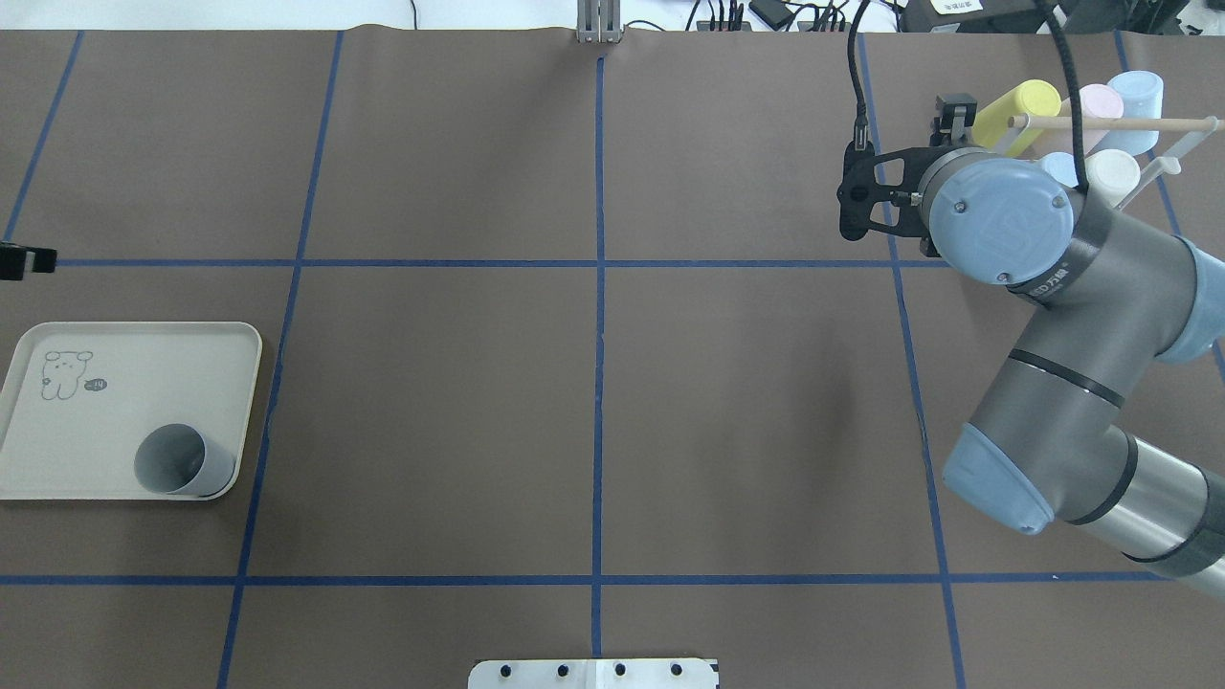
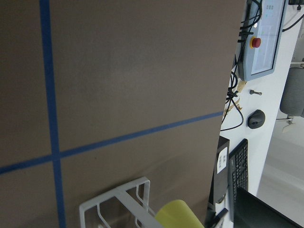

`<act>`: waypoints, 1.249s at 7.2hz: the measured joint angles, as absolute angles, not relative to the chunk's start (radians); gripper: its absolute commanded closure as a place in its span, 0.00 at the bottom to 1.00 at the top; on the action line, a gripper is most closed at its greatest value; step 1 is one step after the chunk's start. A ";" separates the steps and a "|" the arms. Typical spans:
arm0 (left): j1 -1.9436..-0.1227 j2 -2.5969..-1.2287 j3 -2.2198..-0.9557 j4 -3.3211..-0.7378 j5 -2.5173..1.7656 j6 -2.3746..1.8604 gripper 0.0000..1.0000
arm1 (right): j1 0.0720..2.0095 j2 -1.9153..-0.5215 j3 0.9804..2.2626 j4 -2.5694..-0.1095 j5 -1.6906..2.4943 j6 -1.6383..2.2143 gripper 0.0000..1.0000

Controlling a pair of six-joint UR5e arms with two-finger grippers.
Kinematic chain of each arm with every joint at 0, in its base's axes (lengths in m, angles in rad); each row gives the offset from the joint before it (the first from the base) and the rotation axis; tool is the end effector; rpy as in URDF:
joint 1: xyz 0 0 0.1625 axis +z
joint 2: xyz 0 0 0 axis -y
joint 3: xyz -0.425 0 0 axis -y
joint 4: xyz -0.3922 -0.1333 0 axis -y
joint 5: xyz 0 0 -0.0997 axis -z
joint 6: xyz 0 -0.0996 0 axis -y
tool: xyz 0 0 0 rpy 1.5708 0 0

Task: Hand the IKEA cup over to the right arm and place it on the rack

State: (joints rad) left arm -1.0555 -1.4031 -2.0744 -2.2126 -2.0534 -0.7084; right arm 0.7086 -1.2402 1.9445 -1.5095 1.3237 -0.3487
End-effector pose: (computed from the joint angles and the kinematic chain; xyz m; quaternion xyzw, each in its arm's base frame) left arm 0.1353 -0.4155 0.4189 0.2521 0.4346 0.0291 0.8641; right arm -0.3345 -0.4943 0.3111 0.3876 0.0164 -0.4861 0.7831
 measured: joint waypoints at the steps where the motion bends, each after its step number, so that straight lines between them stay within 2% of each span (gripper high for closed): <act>1: -0.959 -1.400 -2.074 -2.241 -1.989 -0.825 0.00 | 0.708 -1.239 1.951 -1.428 1.424 -0.153 0.00; 3: -0.798 -1.368 -2.073 -2.258 -1.887 -0.957 0.00 | 0.707 -1.237 1.962 -1.284 1.580 0.185 0.00; 6: -0.634 -1.304 -2.069 -2.263 -1.790 -1.048 0.01 | 0.707 -1.239 1.980 -1.218 1.630 0.314 0.00; 7: -0.608 -1.288 -2.067 -2.265 -1.776 -1.062 0.12 | 0.707 -1.239 1.979 -1.216 1.632 0.318 0.00; 8: -0.595 -1.274 -2.064 -2.265 -1.771 -1.067 0.42 | 0.707 -1.239 1.979 -1.215 1.632 0.320 0.00; 9: -0.590 -1.264 -2.062 -2.266 -1.770 -1.067 0.59 | 0.706 -1.239 1.978 -1.215 1.632 0.320 0.00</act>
